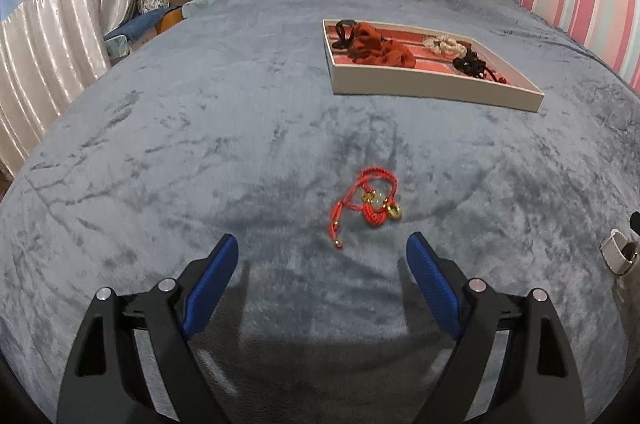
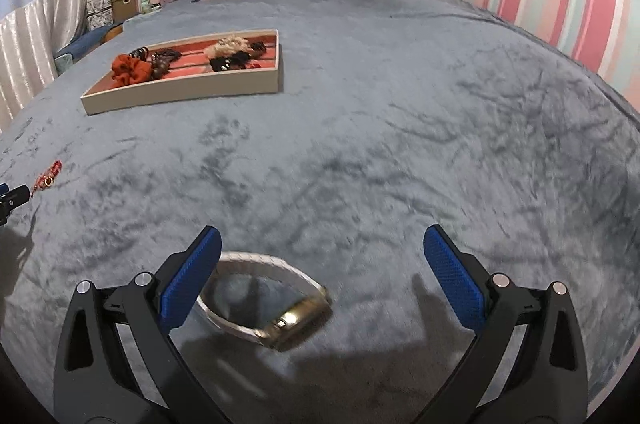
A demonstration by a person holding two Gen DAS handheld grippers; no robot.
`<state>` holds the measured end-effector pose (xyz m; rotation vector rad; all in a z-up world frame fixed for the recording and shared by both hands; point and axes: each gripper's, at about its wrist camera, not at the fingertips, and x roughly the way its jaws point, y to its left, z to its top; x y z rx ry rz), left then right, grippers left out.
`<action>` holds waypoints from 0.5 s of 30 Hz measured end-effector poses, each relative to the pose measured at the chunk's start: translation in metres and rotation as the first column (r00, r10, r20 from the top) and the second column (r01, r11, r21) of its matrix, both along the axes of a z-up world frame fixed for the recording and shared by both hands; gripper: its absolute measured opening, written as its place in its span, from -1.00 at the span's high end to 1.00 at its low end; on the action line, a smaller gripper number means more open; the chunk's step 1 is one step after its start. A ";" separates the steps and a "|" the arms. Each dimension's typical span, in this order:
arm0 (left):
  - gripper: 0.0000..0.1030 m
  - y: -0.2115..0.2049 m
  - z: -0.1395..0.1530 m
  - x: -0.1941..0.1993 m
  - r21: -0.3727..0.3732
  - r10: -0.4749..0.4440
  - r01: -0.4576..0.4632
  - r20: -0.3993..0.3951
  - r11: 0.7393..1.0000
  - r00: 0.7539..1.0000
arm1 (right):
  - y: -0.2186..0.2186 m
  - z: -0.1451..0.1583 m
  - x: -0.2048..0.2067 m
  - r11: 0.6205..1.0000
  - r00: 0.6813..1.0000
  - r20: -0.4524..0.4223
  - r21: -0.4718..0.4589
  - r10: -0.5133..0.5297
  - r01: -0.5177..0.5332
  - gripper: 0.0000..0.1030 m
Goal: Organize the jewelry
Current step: 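Move both tools back toward the red cord charm and white watch, then grasp the red cord charm with the left tool while the right tool grasps the white watch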
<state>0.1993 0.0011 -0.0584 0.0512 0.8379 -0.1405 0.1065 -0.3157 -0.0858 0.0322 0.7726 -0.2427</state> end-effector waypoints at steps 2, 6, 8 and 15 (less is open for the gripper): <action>-0.64 -0.001 -0.002 0.001 0.000 -0.006 0.006 -0.007 1.000 1.000 | -0.002 -0.005 -0.001 1.000 1.000 -0.012 0.017 -0.002 0.002 -0.91; -0.64 -0.004 -0.004 0.003 0.010 -0.013 0.013 -0.010 1.000 1.000 | -0.001 -0.014 -0.001 1.000 0.999 -0.038 0.016 0.010 -0.010 -0.91; -0.64 -0.004 -0.006 0.005 0.012 -0.016 0.016 -0.020 1.000 1.000 | 0.000 -0.017 -0.001 1.000 0.999 -0.051 0.004 0.014 -0.014 -0.91; -0.64 -0.005 -0.008 0.010 0.002 -0.016 0.016 -0.027 1.000 0.999 | -0.009 -0.032 0.000 0.998 0.994 -0.111 0.062 -0.009 0.016 -0.58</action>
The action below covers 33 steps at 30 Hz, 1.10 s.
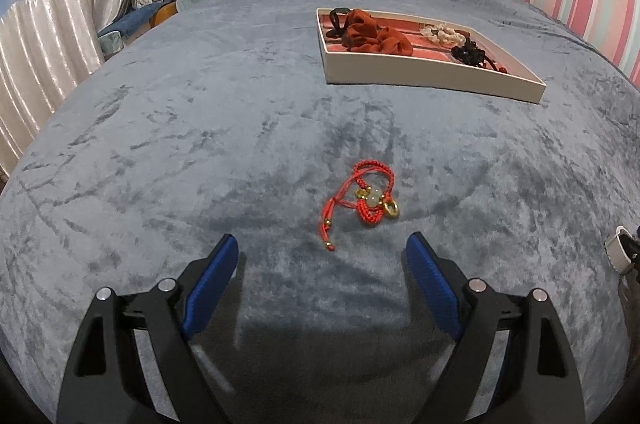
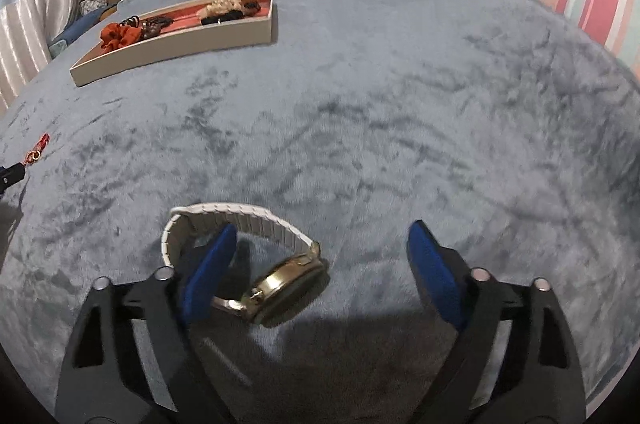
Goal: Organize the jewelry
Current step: 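Grasp the red cord charm with the left tool while the right tool grasps the white watch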
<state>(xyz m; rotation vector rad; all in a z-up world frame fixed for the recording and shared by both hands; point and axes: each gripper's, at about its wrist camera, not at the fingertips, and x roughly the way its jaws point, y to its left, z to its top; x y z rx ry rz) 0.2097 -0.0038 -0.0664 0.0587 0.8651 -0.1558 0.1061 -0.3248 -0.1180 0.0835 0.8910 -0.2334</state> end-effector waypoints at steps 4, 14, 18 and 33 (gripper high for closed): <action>-0.64 -0.002 -0.001 0.003 0.002 -0.006 0.006 -0.005 1.000 1.000 | 0.002 -0.006 -0.001 1.000 1.000 -0.015 0.014 0.007 -0.007 -0.49; -0.64 -0.006 -0.005 0.023 0.003 -0.009 0.009 -0.019 1.000 1.000 | 0.015 -0.006 0.003 0.997 0.999 0.012 0.053 0.051 -0.051 0.24; -0.63 -0.007 -0.011 0.036 0.003 -0.009 0.009 -0.039 1.000 0.999 | 0.015 -0.005 0.005 0.997 0.999 0.020 0.057 0.049 -0.050 0.30; 0.73 -0.010 -0.010 0.042 -0.017 -0.058 0.057 -0.014 0.998 0.998 | 0.017 -0.002 0.020 0.998 0.998 0.028 0.027 0.058 -0.059 0.71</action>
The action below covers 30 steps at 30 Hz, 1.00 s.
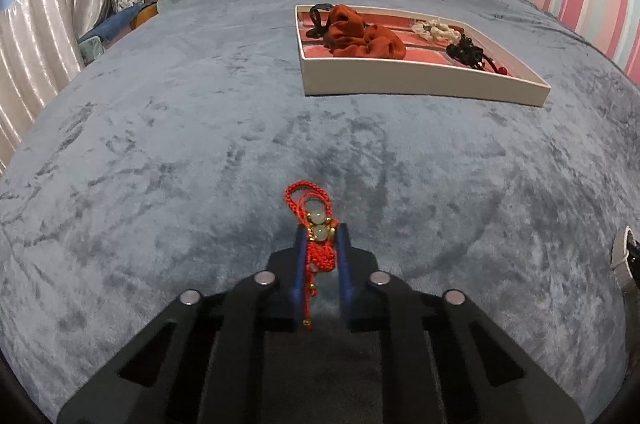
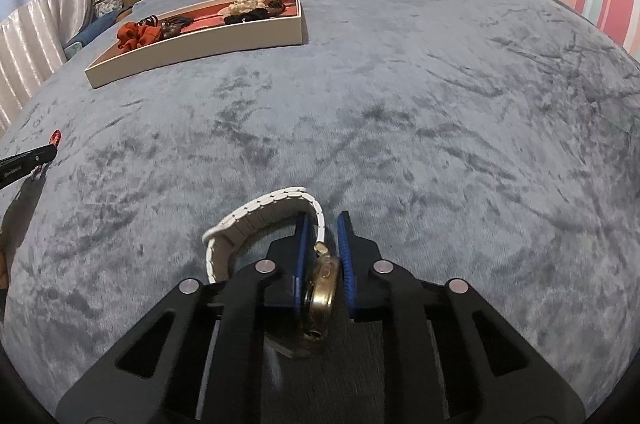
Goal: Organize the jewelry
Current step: 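Grasp the red cord charm with the left tool while the right tool grasps the white watch, then carry the red charm and white watch into the tray and release both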
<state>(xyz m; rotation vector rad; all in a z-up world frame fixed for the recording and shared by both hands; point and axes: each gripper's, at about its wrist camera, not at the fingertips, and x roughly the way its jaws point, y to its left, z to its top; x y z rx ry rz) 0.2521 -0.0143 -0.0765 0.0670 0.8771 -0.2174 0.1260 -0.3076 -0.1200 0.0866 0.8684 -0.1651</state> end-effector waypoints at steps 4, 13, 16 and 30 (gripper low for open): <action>0.74 -0.001 0.002 -0.001 -0.002 -0.008 0.008 0.013 1.000 1.000 | 0.001 0.006 0.011 1.000 1.000 0.017 -0.001 0.005 -0.005 0.73; 0.74 -0.007 0.014 0.009 -0.010 -0.029 0.029 0.043 1.000 0.999 | 0.003 0.031 0.055 0.999 0.995 0.088 -0.005 0.040 -0.040 0.73; 0.74 -0.012 0.020 0.014 -0.011 -0.043 0.044 0.063 0.999 0.997 | 0.008 0.041 0.074 0.998 0.992 0.110 -0.012 0.059 -0.059 0.73; 0.74 -0.067 0.070 0.077 0.010 -0.110 0.110 0.156 0.994 0.982 | 0.020 0.071 0.165 0.994 0.977 0.183 0.007 0.106 -0.109 0.73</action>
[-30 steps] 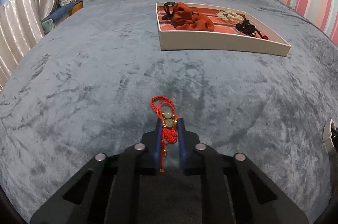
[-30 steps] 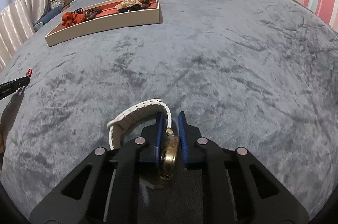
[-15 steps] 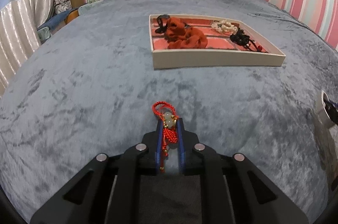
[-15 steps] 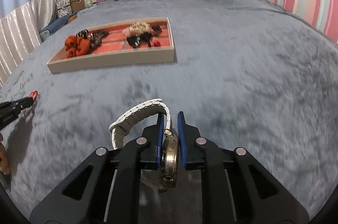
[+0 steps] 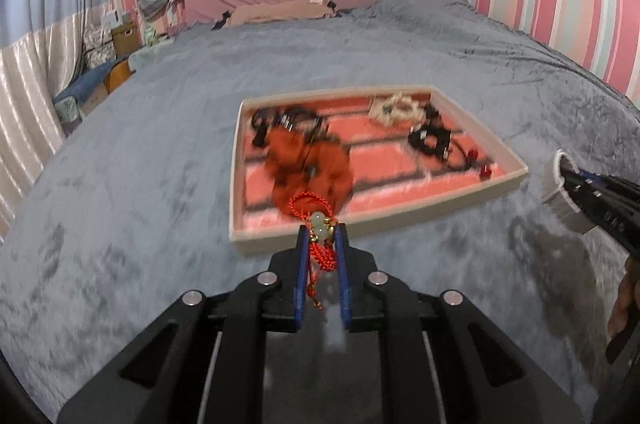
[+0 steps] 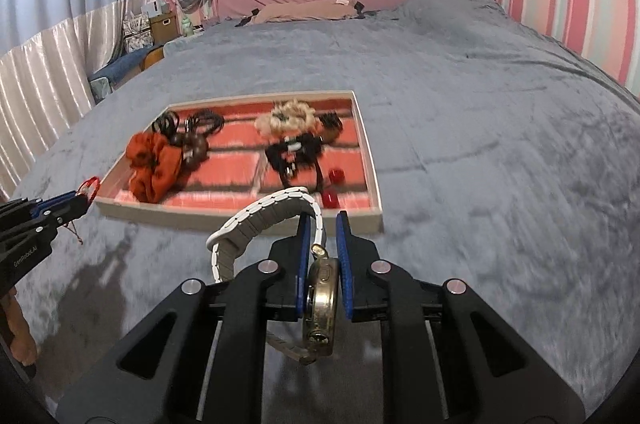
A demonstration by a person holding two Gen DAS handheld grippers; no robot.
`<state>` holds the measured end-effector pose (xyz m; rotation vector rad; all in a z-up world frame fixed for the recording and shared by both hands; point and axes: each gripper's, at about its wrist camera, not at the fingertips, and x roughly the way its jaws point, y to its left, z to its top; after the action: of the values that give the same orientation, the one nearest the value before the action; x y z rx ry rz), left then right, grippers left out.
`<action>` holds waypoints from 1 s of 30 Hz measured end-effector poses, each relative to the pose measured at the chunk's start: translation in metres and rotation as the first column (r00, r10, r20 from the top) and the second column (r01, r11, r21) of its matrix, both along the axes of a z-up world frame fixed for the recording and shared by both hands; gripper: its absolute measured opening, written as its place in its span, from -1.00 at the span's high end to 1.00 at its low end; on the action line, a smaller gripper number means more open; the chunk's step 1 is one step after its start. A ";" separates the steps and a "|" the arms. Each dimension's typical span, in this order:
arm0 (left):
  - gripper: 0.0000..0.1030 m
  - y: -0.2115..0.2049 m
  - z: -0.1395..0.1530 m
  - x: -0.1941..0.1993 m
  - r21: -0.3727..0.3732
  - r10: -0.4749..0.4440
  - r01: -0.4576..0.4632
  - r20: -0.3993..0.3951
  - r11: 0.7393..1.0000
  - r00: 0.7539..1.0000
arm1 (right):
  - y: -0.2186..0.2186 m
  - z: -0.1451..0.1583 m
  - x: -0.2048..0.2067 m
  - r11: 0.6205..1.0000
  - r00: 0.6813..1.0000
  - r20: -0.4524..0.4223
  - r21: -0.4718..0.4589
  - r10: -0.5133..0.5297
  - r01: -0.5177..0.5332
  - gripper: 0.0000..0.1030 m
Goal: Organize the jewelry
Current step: 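Carry the red charm and white watch into the tray and release both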
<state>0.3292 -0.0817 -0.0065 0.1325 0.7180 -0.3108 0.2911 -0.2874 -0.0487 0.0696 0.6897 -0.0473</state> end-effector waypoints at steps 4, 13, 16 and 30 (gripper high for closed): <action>0.74 -0.016 0.009 0.030 -0.015 -0.004 0.004 0.002 1.000 1.000 | 0.001 0.003 0.028 1.000 1.000 0.004 -0.001 0.005 -0.005 0.73; 0.74 -0.022 -0.003 0.081 -0.098 0.060 -0.065 -0.048 0.993 0.997 | 0.014 -0.009 0.086 0.999 0.999 -0.005 0.020 0.041 -0.041 0.73; 0.74 -0.021 -0.023 0.087 -0.117 0.087 -0.094 -0.068 0.989 0.994 | 0.023 -0.022 0.099 0.998 0.999 0.000 0.022 0.052 -0.052 0.73; 0.74 -0.013 -0.052 0.102 -0.091 0.110 -0.114 -0.051 0.989 0.993 | 0.023 -0.053 0.117 0.998 0.998 -0.015 0.006 0.057 -0.056 0.73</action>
<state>0.4308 -0.0946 -0.0587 -0.0046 0.7520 -0.2405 0.4079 -0.2648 -0.1021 0.0555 0.7070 0.0086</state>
